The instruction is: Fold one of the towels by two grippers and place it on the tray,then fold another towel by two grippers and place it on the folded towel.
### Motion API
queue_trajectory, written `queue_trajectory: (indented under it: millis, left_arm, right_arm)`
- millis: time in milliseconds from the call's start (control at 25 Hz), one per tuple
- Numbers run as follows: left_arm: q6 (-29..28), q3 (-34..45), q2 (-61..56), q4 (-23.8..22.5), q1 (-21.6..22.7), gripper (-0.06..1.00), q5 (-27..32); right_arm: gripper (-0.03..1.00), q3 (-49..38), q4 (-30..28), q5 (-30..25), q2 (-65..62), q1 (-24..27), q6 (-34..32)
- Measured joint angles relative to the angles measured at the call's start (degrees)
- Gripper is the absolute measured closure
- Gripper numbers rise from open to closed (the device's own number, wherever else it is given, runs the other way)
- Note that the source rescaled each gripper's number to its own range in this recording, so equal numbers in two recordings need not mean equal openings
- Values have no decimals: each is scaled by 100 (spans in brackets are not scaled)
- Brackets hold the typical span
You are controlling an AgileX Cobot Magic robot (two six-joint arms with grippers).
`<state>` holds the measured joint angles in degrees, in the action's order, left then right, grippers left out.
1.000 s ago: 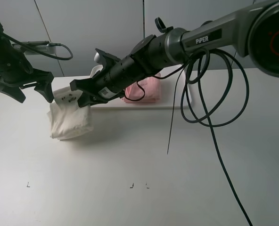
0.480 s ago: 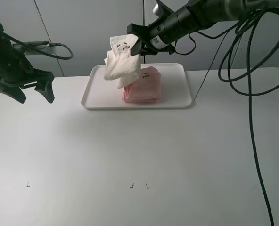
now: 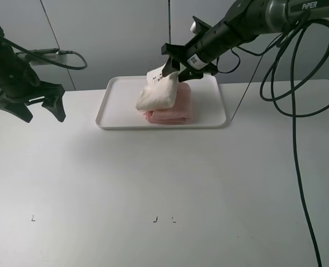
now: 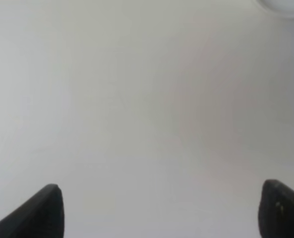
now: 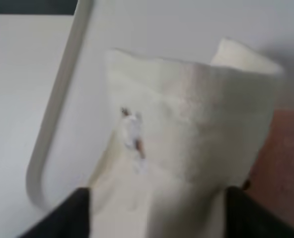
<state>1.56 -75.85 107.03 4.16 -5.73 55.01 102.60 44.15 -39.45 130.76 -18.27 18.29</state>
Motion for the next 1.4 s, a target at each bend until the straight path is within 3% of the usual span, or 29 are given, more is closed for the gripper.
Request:
queue_trajectory:
  millis: [40, 120, 240, 400, 560, 680, 960, 1240, 1400]
  left_arm:
    - [0, 0, 0, 0, 0, -6, 0]
    - [0, 0, -21, 0, 0, -6, 0]
    - [0, 0, -222, 0, 0, -6, -50]
    - [0, 178, -924, 0, 0, -6, -341]
    - [-37, 919, -2065, 10, 0, -6, -890]
    - [-93, 1712, -3092, 10, 0, -6, -1176]
    - [-126, 2847, -5259, -258, 0, -6, -1034]
    - [-156, 3058, -6737, -373, 0, -6, -537]
    - [-156, 3058, -7266, -416, 0, -6, 220]
  right_arm:
    - [6, 15, -18, 38, 0, 0, 0]
    - [-1, 14, -167, 51, -19, 0, 0]
    - [-3, 18, -667, -33, -108, 0, -118]
    - [-3, 18, -1802, -150, -558, 0, -553]
    - [-2, -144, -2869, -314, -1321, 0, -954]
    - [0, -925, -3318, -88, -2143, 0, -1050]
    - [0, -3118, -3622, -26, -4343, 0, -1075]
    - [0, -4510, -3899, -421, -6461, 0, -1163]
    - [0, -5164, -3952, -738, -7648, 0, -1163]
